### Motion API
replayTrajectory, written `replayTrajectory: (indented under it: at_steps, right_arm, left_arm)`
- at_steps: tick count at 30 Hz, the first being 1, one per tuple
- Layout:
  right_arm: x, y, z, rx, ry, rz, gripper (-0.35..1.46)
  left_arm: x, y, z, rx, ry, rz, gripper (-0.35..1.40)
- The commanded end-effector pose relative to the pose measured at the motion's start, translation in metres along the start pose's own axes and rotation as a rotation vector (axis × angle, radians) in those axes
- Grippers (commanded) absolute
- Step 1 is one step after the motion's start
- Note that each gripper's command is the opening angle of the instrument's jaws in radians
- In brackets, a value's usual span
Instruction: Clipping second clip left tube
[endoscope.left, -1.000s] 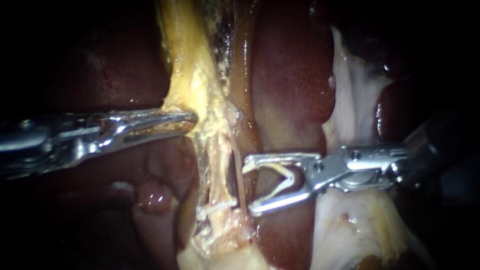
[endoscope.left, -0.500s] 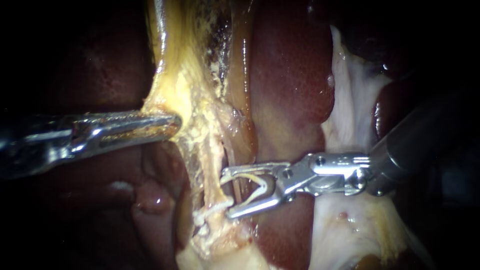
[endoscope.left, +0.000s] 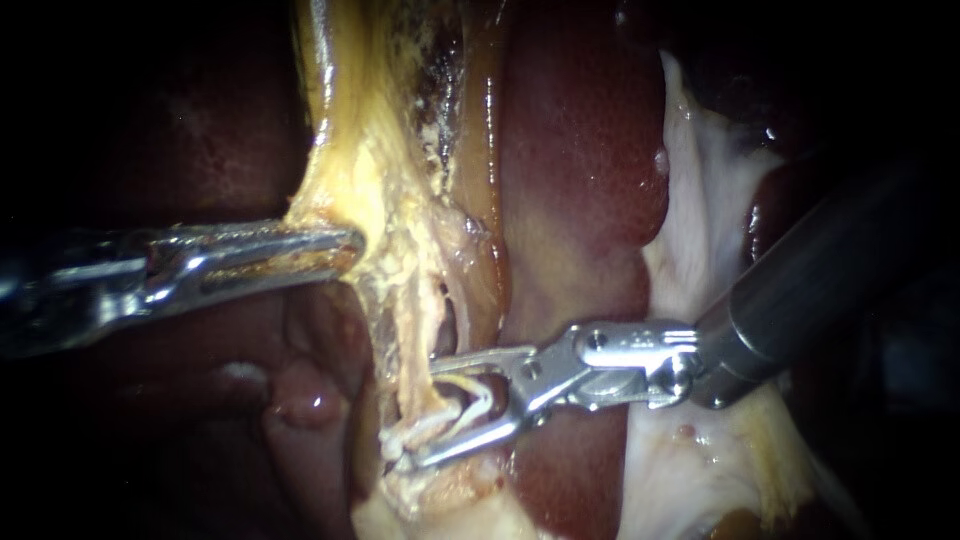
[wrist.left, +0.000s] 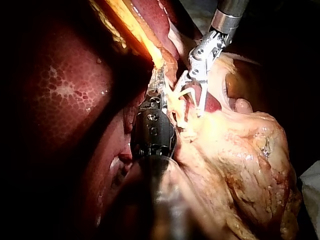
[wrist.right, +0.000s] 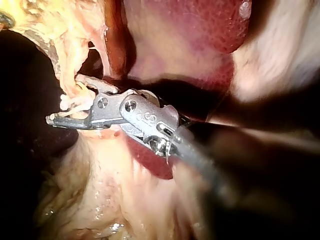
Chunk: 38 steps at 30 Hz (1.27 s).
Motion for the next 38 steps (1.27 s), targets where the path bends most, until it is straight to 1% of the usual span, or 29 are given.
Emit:
replayTrajectory:
  at_steps: [1, 9, 14, 19, 21, 22, 23, 24, 25, 27, 31, 38]
  right_arm:
    - [0.0000, 0.0001, 0.0002, 0.002, 0.002, -0.002, 0.53]
    - [-0.0001, 0.0005, 0.0011, 0.004, 0.001, 0.002, 0.49]
    - [-0.0003, 0.0006, 0.0014, 0.012, -0.001, 0.035, 0.48]
    - [-0.0005, 0.0007, 0.0016, 0.033, -0.005, 0.053, 0.46]
    - [-0.0005, 0.0006, 0.0015, 0.033, -0.005, 0.057, 0.39]
    - [-0.0006, 0.0006, 0.0014, 0.034, -0.005, 0.062, 0.31]
    - [-0.0007, 0.0004, 0.0012, 0.036, -0.003, 0.062, 0.08]
    - [-0.0008, 0.0004, 0.0010, 0.038, -0.003, 0.079, -0.13]
    - [-0.0009, 0.0003, 0.0008, 0.027, -0.013, 0.091, -0.35]
    - [-0.0009, 0.0006, 0.0006, 0.005, -0.035, 0.099, -0.35]
    - [-0.0014, 0.0013, 0.0004, -0.003, -0.037, 0.111, -0.35]
    - [-0.0017, 0.0014, 0.0004, -0.002, -0.037, 0.110, -0.35]
  left_arm:
    - [0.0000, 0.0000, 0.0000, 0.000, 0.000, -0.001, -0.35]
    - [-0.0001, -0.0001, 0.0004, -0.002, -0.001, -0.002, -0.35]
    - [-0.0001, -0.0002, 0.0005, -0.003, -0.001, -0.002, -0.35]
    - [-0.0001, -0.0002, 0.0006, -0.003, -0.001, -0.002, -0.35]
    - [-0.0001, -0.0002, 0.0006, -0.003, -0.001, -0.002, -0.35]
    - [-0.0001, -0.0002, 0.0006, -0.003, -0.001, -0.002, -0.35]
    - [-0.0001, -0.0002, 0.0006, -0.004, -0.001, -0.002, -0.35]
    - [-0.0001, -0.0002, 0.0006, -0.003, -0.001, -0.002, -0.35]
    - [-0.0001, -0.0002, 0.0006, -0.003, -0.001, -0.002, -0.35]
    - [-0.0001, -0.0002, 0.0006, -0.003, -0.001, -0.002, -0.35]
    - [-0.0001, -0.0002, 0.0006, -0.004, -0.001, -0.002, -0.35]
    - [-0.0001, -0.0002, 0.0006, -0.003, -0.001, -0.002, -0.35]
